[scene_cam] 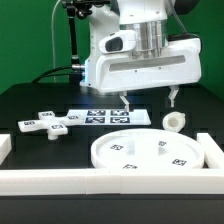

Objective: Assemble round table

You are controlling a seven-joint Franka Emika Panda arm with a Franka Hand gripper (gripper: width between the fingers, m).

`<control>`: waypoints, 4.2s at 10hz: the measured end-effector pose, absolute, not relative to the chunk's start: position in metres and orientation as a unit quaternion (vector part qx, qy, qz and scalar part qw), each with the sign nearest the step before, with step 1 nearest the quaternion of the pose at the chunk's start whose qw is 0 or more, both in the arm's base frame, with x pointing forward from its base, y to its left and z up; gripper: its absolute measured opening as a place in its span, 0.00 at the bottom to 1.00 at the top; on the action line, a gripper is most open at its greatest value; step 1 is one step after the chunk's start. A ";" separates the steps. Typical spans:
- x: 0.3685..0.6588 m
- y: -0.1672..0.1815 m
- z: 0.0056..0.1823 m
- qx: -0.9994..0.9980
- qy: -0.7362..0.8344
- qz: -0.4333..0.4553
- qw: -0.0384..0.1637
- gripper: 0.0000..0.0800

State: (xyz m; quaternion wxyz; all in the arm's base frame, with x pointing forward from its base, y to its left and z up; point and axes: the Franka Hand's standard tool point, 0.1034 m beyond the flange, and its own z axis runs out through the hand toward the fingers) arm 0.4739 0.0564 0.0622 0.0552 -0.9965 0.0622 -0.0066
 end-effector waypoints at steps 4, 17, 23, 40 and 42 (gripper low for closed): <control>0.469 0.064 0.060 -0.946 0.316 0.017 0.075 0.81; 0.467 0.093 0.044 -0.940 0.261 0.190 0.113 0.81; 0.469 0.095 0.040 -0.882 0.232 0.380 0.154 0.81; 0.445 0.112 0.011 -0.853 0.212 0.451 0.152 0.51; 0.447 0.110 0.014 -0.854 0.210 0.451 0.154 0.51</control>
Offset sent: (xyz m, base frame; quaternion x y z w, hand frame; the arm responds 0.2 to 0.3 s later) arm -0.0032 0.0112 -0.0006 0.0325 -0.0362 0.2325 0.9714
